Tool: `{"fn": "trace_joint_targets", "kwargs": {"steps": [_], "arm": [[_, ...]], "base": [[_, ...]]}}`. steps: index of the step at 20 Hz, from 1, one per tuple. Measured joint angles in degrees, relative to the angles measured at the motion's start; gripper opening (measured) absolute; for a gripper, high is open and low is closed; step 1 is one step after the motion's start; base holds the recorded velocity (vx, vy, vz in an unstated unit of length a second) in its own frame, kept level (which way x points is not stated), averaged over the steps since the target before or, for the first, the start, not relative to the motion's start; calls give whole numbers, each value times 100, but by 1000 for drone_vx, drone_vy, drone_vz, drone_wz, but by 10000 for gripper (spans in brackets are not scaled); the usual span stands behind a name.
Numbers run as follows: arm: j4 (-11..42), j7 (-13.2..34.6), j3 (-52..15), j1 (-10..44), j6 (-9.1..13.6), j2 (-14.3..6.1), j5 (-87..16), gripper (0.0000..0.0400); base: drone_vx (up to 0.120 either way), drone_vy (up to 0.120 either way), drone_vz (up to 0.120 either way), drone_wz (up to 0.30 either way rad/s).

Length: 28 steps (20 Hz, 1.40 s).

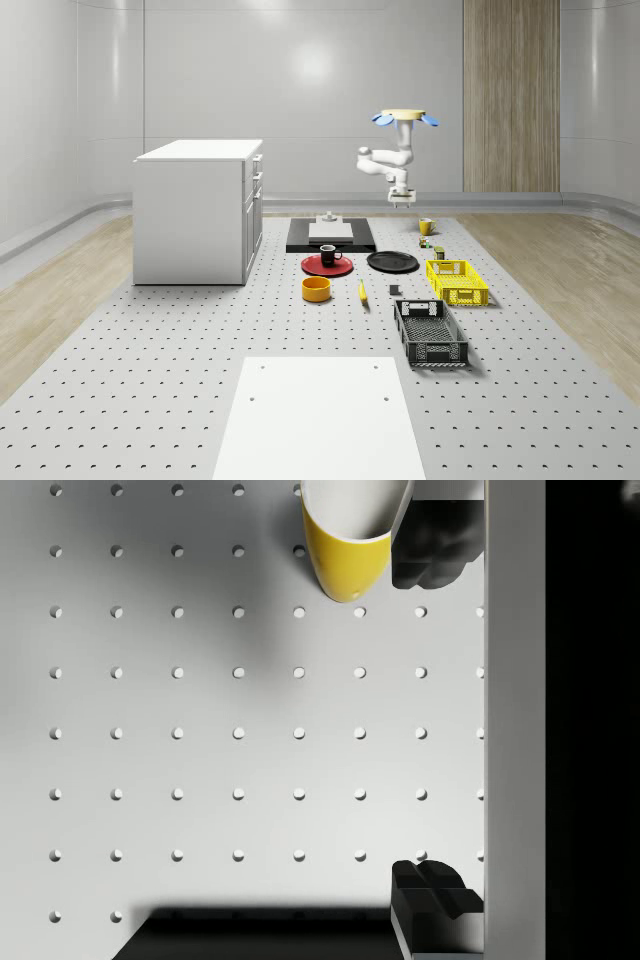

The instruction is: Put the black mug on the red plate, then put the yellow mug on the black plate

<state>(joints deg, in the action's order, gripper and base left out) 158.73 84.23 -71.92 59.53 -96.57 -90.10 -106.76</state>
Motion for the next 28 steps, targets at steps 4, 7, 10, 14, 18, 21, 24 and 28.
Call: {"fn": "trace_joint_targets", "kwargs": {"steps": [4, 7, 10, 14, 18, 21, 24, 28], "arm": [[0, 0, 0, 0, -1, -1, 0, 400], [0, 0, 0, 1, -2, -2, 1, 400], [0, 1, 0, 1, -2, -3, 1, 400], [0, 1, 0, 1, -3, -3, 1, 400], [0, 1, 0, 2, -4, -4, 2, 400], [0, 1, 0, 2, -5, -5, 2, 400], [-19, 3, 57, 15, -29, -4, -51, 400], [-102, 11, 293, 74, -127, 9, -267, 400]], "base": [[0, 120, -20, 0], [0, 120, -120, 0], [0, 120, -120, 0], [0, 120, -80, 0], [0, 120, 0, 0], [0, 107, 0, 0], [0, 0, 0, 0], [0, 0, 0, 0]]}}
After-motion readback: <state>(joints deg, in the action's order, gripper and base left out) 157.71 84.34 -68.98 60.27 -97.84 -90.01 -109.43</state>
